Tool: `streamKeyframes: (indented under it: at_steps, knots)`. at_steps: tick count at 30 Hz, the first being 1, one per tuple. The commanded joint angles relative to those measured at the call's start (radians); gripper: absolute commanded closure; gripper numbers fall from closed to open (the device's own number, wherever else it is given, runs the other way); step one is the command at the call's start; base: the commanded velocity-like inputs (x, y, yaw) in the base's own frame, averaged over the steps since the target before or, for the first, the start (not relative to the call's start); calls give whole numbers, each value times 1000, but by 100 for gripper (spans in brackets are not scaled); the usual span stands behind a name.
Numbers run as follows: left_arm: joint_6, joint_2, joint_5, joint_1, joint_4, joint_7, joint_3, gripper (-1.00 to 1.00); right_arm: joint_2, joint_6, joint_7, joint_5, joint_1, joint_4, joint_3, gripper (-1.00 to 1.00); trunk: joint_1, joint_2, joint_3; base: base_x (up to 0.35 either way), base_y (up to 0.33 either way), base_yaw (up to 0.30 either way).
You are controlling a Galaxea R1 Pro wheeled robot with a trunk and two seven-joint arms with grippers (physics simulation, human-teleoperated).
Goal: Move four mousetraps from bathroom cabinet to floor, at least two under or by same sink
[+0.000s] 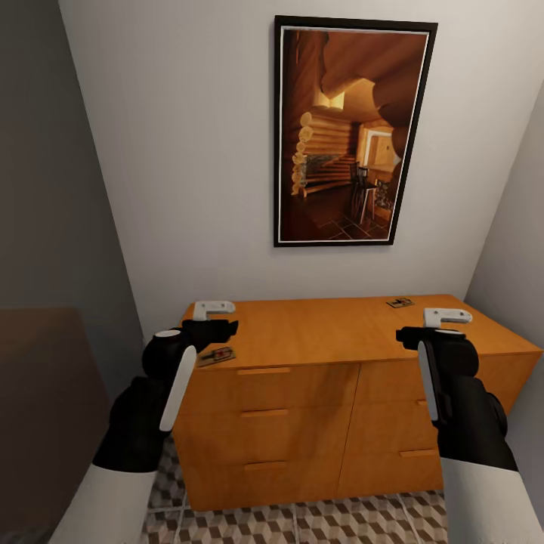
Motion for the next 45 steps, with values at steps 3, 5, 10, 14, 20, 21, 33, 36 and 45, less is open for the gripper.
streamKeyframes:
  at_steps: [3,5,10,14,20,21,33,36,45]
  knots:
    - [4,6,5,-1,-3,8,2,-100,0,5,-2,2,-2,0,1,-100,0,-1,-1,0,0,0]
    - [6,10,2,-2,-4,7,4,-100,1,5,2,2,-3,0,1,-100,0,-1,-1,0,0,0]
    - [7,15,-3,-2,-4,7,6,-100,2,5,10,-2,-4,0,1,-100,0,-1,-1,0,0,0]
    - [8,17,-3,-2,-2,7,8,-100,3,5,14,-4,-4,0,7,-100,0,-1,-1,0,0,0]
    - [7,17,-2,-2,3,7,9,-100,4,5,17,-5,-5,1,47,-100,0,-1,-1,0,0,0]
    - [7,17,-2,-2,3,7,9,-100,3,5,17,-5,-5,1,57,-100,0,-1,-1,0,0,0]
    - [20,31,-13,-1,16,-3,10,-100,5,5,18,-5,-6,4,97,-100,0,-1,-1,0,0,0]
    - [35,47,-32,-1,33,-20,13,-100,6,5,18,-5,-6,4,96,-100,0,-1,-1,0,0,0]
    - [13,39,-8,-1,71,-25,20,-100,8,4,15,1,-6,4,94,-100,0,-1,-1,0,0,0]
